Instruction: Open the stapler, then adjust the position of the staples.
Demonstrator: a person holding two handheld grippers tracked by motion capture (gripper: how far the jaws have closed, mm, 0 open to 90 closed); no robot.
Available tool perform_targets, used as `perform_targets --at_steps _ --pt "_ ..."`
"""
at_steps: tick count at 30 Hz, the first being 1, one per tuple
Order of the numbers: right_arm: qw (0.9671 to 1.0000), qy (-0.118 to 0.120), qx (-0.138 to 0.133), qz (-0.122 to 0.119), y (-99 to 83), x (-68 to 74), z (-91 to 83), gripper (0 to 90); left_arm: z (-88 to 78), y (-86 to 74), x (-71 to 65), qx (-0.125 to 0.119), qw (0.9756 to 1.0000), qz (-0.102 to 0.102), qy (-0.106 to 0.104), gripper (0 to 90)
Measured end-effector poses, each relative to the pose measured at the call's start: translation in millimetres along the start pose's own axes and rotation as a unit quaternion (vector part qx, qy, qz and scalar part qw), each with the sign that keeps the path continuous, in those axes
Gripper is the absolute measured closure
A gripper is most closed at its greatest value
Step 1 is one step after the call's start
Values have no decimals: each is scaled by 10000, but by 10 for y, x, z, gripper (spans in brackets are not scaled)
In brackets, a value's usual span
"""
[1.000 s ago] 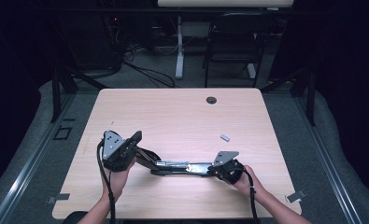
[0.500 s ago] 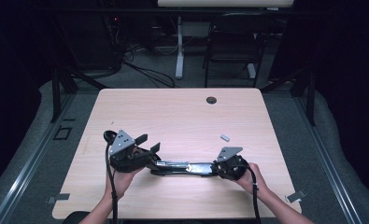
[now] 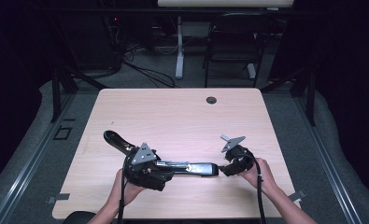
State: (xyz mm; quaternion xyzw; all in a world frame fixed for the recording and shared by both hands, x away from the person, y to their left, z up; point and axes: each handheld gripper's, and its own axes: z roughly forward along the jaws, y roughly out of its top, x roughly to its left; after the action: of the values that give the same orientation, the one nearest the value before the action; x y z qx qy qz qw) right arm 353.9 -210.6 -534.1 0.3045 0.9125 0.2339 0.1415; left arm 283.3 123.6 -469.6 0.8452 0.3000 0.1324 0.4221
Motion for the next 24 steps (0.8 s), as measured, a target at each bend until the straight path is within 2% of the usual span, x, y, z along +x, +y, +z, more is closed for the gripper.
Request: perform_targets --at_steps 1,2,4,5,9,10,12,14,15,16,19,22,24 --pt "10000 0 0 0 0 0 0 312 -5 -13 1 17 10000 -7 -47 26" --pt "9997 -194 3 170 -10 -32 -35 291 -26 -42 9 13 9999 -21 -135 0" --pt "9995 -229 -17 234 -9 -49 -54 280 -34 -53 12 29 9999 13 -162 0" --pt "9992 -321 -17 225 -8 -62 -72 272 -40 -64 12 43 9998 32 -194 0" --pt "9991 -296 -3 316 4 -102 -114 208 -47 -114 8 201 9994 31 -275 0" --pt "9989 -289 59 373 7 -120 -116 131 -46 -125 6 268 9993 24 -255 0" --pt "9987 -292 119 412 7 -128 -107 101 -46 -160 12 406 9985 69 -349 0" --pt "9982 -178 259 513 -1 -146 -82 9 -48 -200 22 507 9980 41 -364 0" --pt "9979 -160 364 514 -3 -161 -72 0 -57 -219 32 573 9976 47 -392 0" --pt "9975 -134 371 586 -16 -178 -63 2 -65 -237 43 599 9973 27 -431 0" --pt "9973 -141 453 561 -25 -210 -68 2 -102 -292 81 643 9970 -40 -422 0" --pt "9970 -103 423 638 -38 -238 -70 3 -149 -348 139 702 9968 -145 -347 0" --pt "9968 -55 468 649 -53 -279 -78 27 -194 -388 194 695 9967 -287 -290 0"
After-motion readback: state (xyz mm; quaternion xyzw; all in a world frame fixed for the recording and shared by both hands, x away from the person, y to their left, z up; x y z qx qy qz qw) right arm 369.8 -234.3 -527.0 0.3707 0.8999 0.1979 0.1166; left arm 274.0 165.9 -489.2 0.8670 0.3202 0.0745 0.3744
